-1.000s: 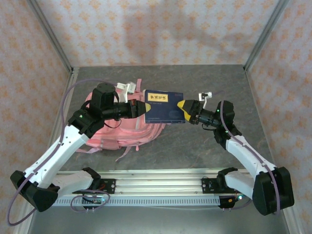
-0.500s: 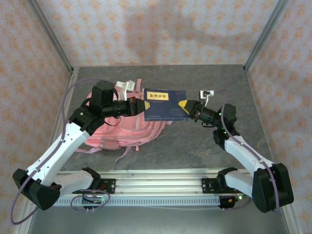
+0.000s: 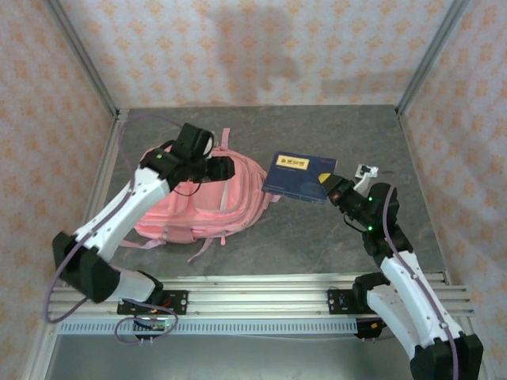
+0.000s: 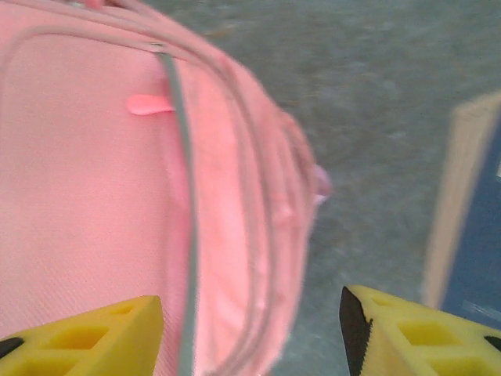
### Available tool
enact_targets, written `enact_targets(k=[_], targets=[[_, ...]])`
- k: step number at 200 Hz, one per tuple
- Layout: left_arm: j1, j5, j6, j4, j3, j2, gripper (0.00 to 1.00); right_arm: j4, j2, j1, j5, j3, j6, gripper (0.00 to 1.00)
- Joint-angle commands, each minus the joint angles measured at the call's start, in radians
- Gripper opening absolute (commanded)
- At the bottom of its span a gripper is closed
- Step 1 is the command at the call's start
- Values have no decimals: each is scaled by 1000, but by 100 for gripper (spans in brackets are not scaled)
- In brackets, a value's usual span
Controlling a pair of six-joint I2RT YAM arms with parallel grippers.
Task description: Pack books, pencil case, and school supplies into a backpack
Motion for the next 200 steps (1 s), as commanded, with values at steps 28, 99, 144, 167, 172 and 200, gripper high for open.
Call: enact_targets(k=[28, 99, 144, 167, 172, 200], targets=[[6, -94, 14, -76, 133, 220, 58, -203, -23, -1, 135, 48, -129, 0], [4, -13, -1, -31, 158, 352, 49, -207, -10, 0, 140, 45, -155, 0], [-1, 1, -8, -23, 153, 420, 46, -201, 1, -1, 131, 51, -153, 0], [-4, 22, -4, -20, 154, 439, 16, -203, 1, -2, 136, 53, -160, 0], [-4, 23, -3, -22, 156, 436, 10, -205, 1, -1, 138, 53, -161, 0], [-3, 14, 30, -84, 219, 381, 0, -222, 1, -2, 153, 60, -175, 0]])
